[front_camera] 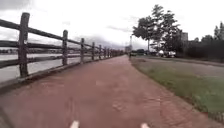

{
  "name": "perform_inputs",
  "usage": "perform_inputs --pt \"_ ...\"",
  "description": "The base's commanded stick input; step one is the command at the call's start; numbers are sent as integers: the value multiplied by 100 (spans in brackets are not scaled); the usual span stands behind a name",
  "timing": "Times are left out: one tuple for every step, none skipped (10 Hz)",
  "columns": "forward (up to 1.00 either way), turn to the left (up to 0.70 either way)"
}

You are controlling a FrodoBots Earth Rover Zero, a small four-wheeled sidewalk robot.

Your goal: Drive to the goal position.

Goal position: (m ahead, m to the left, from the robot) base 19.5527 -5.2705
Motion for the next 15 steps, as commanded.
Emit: perform_inputs --pt "100 0" --pt "100 0" --pt "100 0" --pt "100 0" --pt "100 0" --pt "100 0" --pt "100 0" --pt "100 0" --pt "100 0" --pt "100 0" --pt "100 -27" --pt "100 -27" --pt "100 -5" --pt "100 0" --pt "100 0"
